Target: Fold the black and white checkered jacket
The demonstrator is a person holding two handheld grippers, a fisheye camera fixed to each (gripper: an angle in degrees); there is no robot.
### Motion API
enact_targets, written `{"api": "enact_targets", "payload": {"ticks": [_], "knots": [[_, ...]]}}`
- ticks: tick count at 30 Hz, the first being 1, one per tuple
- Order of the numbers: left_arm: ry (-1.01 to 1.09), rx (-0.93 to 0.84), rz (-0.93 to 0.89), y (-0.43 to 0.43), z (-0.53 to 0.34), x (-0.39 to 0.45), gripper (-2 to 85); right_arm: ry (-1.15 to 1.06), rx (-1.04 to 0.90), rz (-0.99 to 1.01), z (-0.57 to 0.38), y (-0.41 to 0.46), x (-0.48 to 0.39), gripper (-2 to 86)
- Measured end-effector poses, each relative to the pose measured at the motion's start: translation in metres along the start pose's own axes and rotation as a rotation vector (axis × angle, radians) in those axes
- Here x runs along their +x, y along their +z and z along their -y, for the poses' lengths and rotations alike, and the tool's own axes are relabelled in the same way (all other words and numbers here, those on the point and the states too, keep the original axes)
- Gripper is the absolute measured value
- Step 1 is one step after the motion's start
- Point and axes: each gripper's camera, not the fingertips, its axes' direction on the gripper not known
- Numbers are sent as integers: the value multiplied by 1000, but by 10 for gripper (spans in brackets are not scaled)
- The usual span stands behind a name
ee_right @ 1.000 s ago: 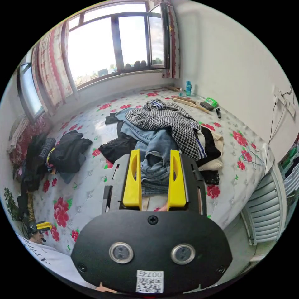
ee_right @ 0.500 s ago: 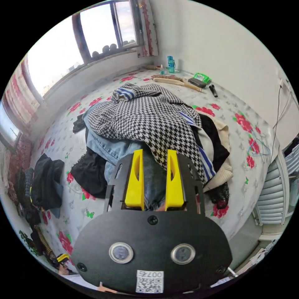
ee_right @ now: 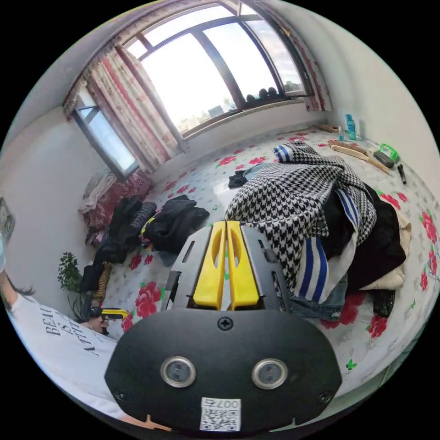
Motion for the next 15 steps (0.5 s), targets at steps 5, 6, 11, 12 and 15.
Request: {"api": "enact_targets", "payload": {"ticks": [5,6,11,12,15], "knots": [[96,121,-45,-43,-28,12,53,-254,7,267,-56,-19,-156,-1],[116,151,-67,-52,-37,14,53,-300,-3,393,-75,-17,-194,-1],[96,241,-147,-82,-81,2,50,-555,-123,833,-157,28,-360,8],[47,258,-146,-87,-94,-9,46,-622,-187,892,-177,54,-401,15],[-184,263,-100,-100,-135,-56,18,-718,-337,860,-217,123,-476,36]]}}
